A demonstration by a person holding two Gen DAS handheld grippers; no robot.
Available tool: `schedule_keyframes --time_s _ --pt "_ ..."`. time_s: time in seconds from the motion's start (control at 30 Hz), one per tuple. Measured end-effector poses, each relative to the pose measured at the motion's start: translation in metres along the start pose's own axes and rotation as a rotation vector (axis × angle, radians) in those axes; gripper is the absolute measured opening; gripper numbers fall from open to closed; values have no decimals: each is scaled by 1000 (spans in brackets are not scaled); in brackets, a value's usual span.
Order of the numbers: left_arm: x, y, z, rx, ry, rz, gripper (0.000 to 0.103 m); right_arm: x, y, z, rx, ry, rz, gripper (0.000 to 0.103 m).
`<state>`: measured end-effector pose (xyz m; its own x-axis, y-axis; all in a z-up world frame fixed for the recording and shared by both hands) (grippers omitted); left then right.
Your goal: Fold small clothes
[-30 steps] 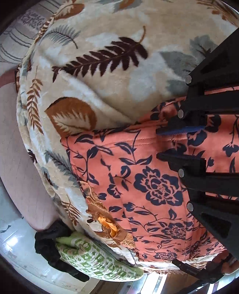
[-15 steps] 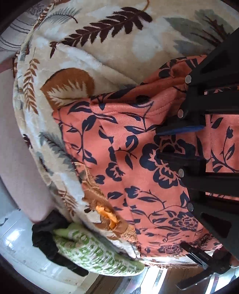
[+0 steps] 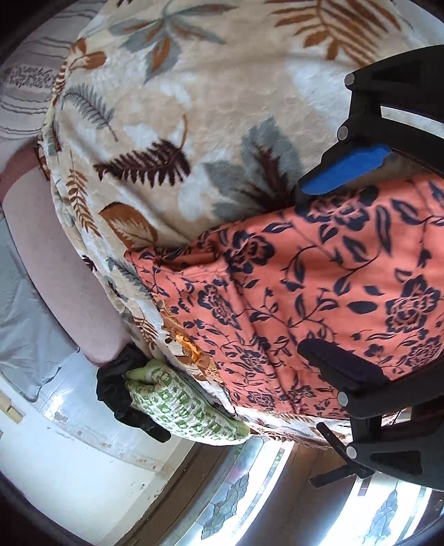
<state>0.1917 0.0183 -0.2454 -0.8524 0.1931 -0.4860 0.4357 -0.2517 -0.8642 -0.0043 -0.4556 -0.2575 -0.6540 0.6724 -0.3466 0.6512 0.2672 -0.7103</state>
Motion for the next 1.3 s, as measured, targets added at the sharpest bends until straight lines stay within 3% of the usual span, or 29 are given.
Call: schedule_keyframes --time_s 0.1,0.17,0.23,0.33,0.37,0.47,0.53,0.67,0.8,0.87,0.97,1.03,1.07,1.13,1.17,1.2,1.23,1.27,1.3 --pt "35 -18 -10 67 -44 -41 89 23 -10 21 -50 43 -2 89" --pt "49 -27 -16 91 -79 -50 83 34 -13 33 -89 92 2 89" --pt "58 -29 -22 109 -106 -64 58 42 -13 43 -112 124 3 89" --pt "66 -22 -31 159 -161 -91 28 47 -11 54 -122 162 2 88" --pt "68 -19 -31 175 -171 -102 25 47 -11 56 -127 168 2 87" --pt "77 -12 -25 162 -131 -124 28 49 -12 60 -128 166 4 84" --pt "86 -7 -22 152 -112 -154 35 53 -9 65 -119 168 -12 74" --pt "96 -10 -16 132 -59 -157 36 62 0 67 -82 140 -69 61" --pt "112 -15 1 134 21 -163 16 76 5 57 -67 68 -91 57" --pt "117 -16 6 128 55 -152 16 87 9 53 -93 58 -124 55" --pt "116 -13 -1 135 27 -168 19 97 8 49 -103 40 -141 55" --pt "117 -12 -4 181 -4 -201 37 102 8 48 -109 32 -157 55" --pt "117 -13 -3 190 -3 -197 39 104 9 47 -104 26 -164 55" --pt "119 -13 2 163 25 -189 37 107 10 45 -97 19 -169 55" --pt "120 -12 4 148 38 -187 31 109 11 43 -93 8 -174 55" --pt "119 -11 5 133 47 -181 14 112 12 39 -78 -9 -175 46" --pt "119 -11 6 126 49 -176 9 114 12 35 -49 -31 -173 34" --pt "118 -11 5 135 40 -178 8 118 15 30 -23 -57 -185 13" --pt "117 -11 4 147 29 -182 7 122 17 25 1 -84 -197 10"
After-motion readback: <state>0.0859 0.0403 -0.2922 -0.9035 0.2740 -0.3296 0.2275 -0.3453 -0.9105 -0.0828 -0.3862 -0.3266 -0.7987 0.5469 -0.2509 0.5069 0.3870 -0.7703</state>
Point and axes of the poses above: each gripper's, at about its wrist camera, not at the fingertips, and y roughly the way its jaws point, z to its right, x to its underside, the point moved 6 cm from there along y, roughly the way its jaws point, and after that the axes turned 4 degrees about -z, right-handed, at the moved point
